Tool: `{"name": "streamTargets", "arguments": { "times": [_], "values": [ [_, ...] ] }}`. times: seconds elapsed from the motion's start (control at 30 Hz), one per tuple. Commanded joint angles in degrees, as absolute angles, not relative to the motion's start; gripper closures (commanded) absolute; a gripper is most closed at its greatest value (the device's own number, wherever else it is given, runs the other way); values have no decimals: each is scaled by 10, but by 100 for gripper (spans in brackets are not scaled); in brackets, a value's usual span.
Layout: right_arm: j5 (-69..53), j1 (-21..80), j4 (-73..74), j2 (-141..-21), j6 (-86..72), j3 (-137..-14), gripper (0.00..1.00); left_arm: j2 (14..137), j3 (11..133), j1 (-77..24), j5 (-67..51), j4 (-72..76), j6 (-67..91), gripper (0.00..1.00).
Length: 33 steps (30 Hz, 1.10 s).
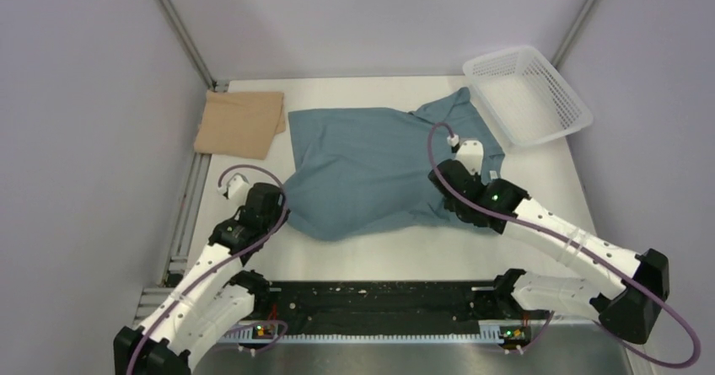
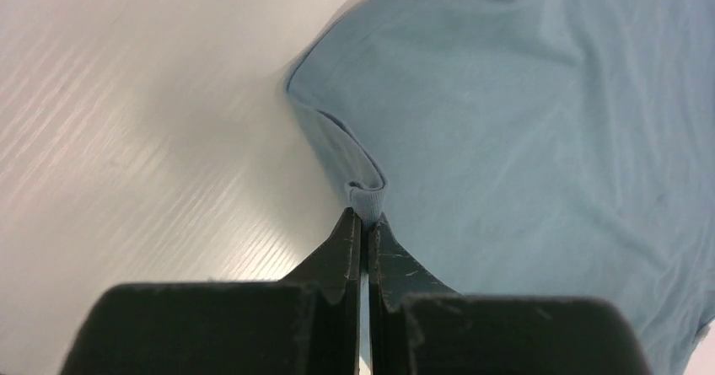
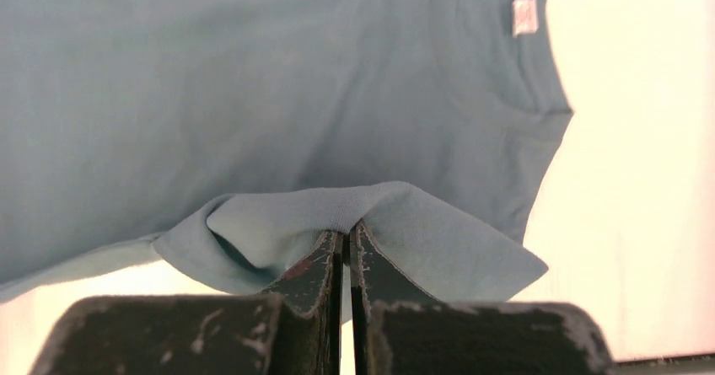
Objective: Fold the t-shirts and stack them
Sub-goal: Fold the flattened tshirt in 1/3 of the way
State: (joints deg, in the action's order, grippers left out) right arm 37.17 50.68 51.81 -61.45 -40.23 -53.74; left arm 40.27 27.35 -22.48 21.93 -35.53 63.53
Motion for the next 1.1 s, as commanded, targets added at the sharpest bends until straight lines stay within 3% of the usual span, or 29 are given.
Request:
{"name": "streamTargets", "arguments": {
  "times": [0.0,0.23,0.57,0.6,0.67,0.73,0.8,0.83,0.87,0.9,0.93,0.97,1.07],
  "values": [
    [387,436,370,-611,-300,-556,100,472,333,-224,264,-272,611,100],
    [308,345,234,-687,-216,-576,100,613,418,-203,295,-242,599,100],
    [193,247,148,-823,-164,-608,100,780,474,-128,215,-177,583,100],
    [179,242,138,-840,-161,-612,99,794,479,-123,206,-165,580,95],
    [155,232,117,-880,-149,-623,97,827,488,-117,190,-141,572,76],
    [132,220,99,-924,-133,-645,94,854,498,-111,185,-124,569,68],
    [115,202,88,-970,-120,-678,82,870,518,-96,181,-129,561,52],
    [111,193,102,-997,-121,-706,68,872,532,-90,181,-146,557,43],
    [114,184,122,-1019,-122,-740,54,870,552,-88,186,-159,547,30],
    [123,177,138,-1034,-124,-768,48,864,567,-87,195,-180,541,10],
    [137,173,151,-1041,-126,-789,44,856,581,-88,206,-203,540,3],
    [142,174,160,-1038,-124,-800,38,843,591,-87,205,-221,534,1],
    [127,174,142,-966,-138,-756,2,796,585,-90,194,-243,525,1]
  ]
}}
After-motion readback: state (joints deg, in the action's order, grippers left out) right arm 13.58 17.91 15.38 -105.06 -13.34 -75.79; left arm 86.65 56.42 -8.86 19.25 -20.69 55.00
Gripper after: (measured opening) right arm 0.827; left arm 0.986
